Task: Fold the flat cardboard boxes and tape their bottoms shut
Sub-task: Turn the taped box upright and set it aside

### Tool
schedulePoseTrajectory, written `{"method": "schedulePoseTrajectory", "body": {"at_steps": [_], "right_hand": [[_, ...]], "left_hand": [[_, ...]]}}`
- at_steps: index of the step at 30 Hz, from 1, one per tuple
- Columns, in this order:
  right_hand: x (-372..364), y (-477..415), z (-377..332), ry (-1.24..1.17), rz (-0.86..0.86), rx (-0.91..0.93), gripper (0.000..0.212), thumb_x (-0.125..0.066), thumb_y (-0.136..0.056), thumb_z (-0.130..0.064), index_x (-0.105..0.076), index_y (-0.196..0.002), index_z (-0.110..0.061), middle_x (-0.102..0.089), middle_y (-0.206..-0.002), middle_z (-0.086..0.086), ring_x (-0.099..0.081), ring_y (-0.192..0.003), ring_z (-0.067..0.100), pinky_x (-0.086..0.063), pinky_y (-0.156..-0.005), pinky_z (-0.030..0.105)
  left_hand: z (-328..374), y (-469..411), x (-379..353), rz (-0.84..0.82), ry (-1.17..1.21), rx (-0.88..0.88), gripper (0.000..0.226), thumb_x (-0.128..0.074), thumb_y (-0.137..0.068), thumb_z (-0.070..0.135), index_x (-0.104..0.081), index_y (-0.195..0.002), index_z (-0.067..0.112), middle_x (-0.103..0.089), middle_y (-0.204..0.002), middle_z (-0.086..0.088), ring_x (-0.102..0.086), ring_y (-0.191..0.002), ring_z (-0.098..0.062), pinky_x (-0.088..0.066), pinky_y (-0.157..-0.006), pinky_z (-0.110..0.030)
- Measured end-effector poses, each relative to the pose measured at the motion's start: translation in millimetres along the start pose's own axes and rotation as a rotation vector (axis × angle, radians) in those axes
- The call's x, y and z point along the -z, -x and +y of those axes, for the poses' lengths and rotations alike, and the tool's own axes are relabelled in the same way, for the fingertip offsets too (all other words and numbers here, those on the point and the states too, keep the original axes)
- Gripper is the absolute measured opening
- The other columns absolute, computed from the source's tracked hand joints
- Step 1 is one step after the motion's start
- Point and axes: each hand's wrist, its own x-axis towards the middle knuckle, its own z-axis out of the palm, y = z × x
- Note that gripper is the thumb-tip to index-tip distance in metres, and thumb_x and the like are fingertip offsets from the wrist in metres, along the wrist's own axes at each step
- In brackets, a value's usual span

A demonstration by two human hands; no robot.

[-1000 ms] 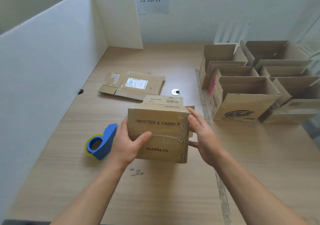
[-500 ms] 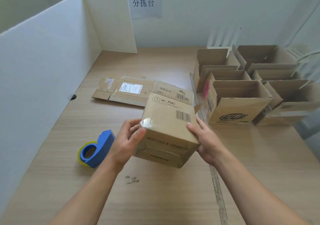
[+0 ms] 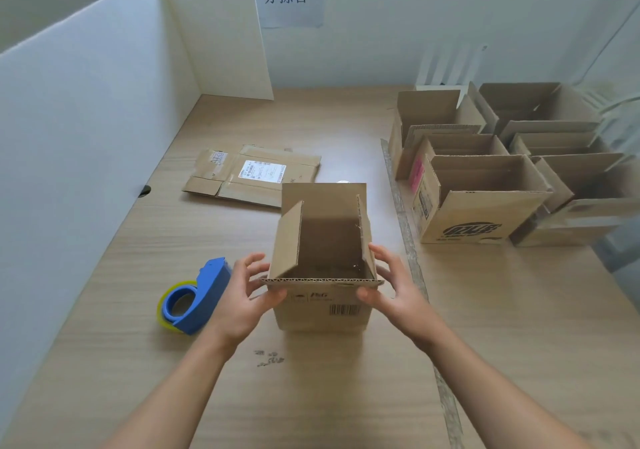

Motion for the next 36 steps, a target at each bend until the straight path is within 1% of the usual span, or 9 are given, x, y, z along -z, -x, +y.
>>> {"method": "schedulePoseTrajectory", "body": {"at_steps": [3,7,12,15,20,25,28,32,36], "right_hand": [[-5.7,3.6,2.5,0.053,0.030,0.027,0.087,-0.076,-0.065,-0.066,-0.030,-0.139,-0.064,-0.040,-0.143,-0.018,-0.046,-0.131,0.003,-0.049,-0.097,0.035],[-11.4,6.4,6.9,0.190,-0.012,0.060,0.073,-0.069,-0.071,-0.066,-0.035,-0.136,-0.066,-0.033,-0.142,-0.021,-0.037,-0.132,-0.007,-0.050,-0.101,0.043],[-25.3,7.7,5.9,0.065,0.100,-0.013,0.096,-0.075,-0.059,-0.078,-0.020,-0.138,-0.072,-0.035,-0.140,-0.040,-0.039,-0.126,-0.017,-0.049,-0.081,0.011],[-29.6,8.5,3.3,0.090,0.109,-0.034,0.107,-0.078,-0.058,-0.077,-0.011,-0.140,-0.071,-0.037,-0.131,-0.051,-0.040,-0.129,-0.015,-0.049,-0.086,0.020],[-35.2,14.0,0.3,0.107,0.118,-0.039,0.107,-0.080,-0.061,-0.073,-0.015,-0.145,-0.065,-0.037,-0.146,-0.033,-0.046,-0.134,0.004,-0.052,-0.097,0.048],[-47.2,17.4,-6.8,0.050,0.240,0.006,0.101,-0.081,-0.056,-0.074,-0.020,-0.137,-0.073,-0.035,-0.140,-0.044,-0.043,-0.132,-0.008,-0.054,-0.092,0.029],[-55.8,19.9,-15.0,0.126,0.328,0.061,0.100,-0.080,-0.060,-0.071,-0.019,-0.139,-0.071,-0.028,-0.139,-0.051,-0.034,-0.127,-0.024,-0.049,-0.086,0.011],[-61.7,18.7,-19.6,0.275,0.381,0.135,0.081,-0.074,-0.072,-0.061,-0.032,-0.142,-0.061,-0.025,-0.153,-0.031,-0.029,-0.141,-0.004,-0.048,-0.098,0.029],[-63.2,18.7,-18.3,0.288,0.430,0.122,0.069,-0.072,-0.072,-0.063,-0.042,-0.134,-0.060,-0.035,-0.146,-0.033,-0.036,-0.134,-0.007,-0.053,-0.096,0.030]], "left_hand": [[-1.9,2.2,3.7,-0.037,-0.102,-0.059,0.086,-0.087,-0.065,0.053,-0.034,-0.133,0.063,-0.049,-0.127,0.013,-0.056,-0.120,-0.013,-0.050,-0.089,-0.025],[-4.0,1.2,9.5,-0.056,-0.141,-0.173,0.069,-0.074,-0.065,0.060,-0.040,-0.124,0.074,-0.048,-0.132,0.014,-0.050,-0.122,0.000,-0.055,-0.086,-0.023],[-5.8,-9.2,18.1,-0.066,-0.244,-0.156,0.064,-0.074,-0.070,0.063,-0.036,-0.121,0.072,-0.049,-0.125,0.012,-0.051,-0.117,-0.002,-0.054,-0.080,-0.019],[-6.3,-14.5,26.1,-0.160,-0.330,-0.196,0.081,-0.078,-0.075,0.053,-0.027,-0.136,0.069,-0.042,-0.130,0.012,-0.046,-0.117,0.008,-0.048,-0.089,-0.016],[8.2,-25.1,43.0,-0.350,-0.479,-0.307,0.086,-0.080,-0.080,0.031,-0.028,-0.139,0.067,-0.025,-0.150,0.018,-0.031,-0.127,0.019,-0.042,-0.104,-0.022],[39.9,-37.7,59.4,-0.448,-0.391,-0.324,0.067,-0.067,-0.072,0.061,-0.042,-0.134,0.058,-0.037,-0.144,0.027,-0.036,-0.132,0.011,-0.045,-0.100,-0.019],[59.8,-61.6,55.3,-0.400,-0.415,-0.357,0.049,-0.061,-0.083,0.058,-0.048,-0.131,0.055,-0.039,-0.146,0.020,-0.035,-0.136,0.004,-0.041,-0.109,-0.033],[77.5,-92.2,23.5,-0.525,-0.794,-0.247,0.039,-0.064,-0.090,0.046,-0.056,-0.128,0.048,-0.015,-0.163,0.005,-0.012,-0.150,-0.017,-0.020,-0.120,-0.044],[77.7,-96.9,18.9,-0.412,-0.688,-0.226,0.017,-0.059,-0.078,0.031,-0.056,-0.090,0.043,-0.040,-0.148,0.003,-0.038,-0.137,-0.018,-0.036,-0.100,-0.032]]}}
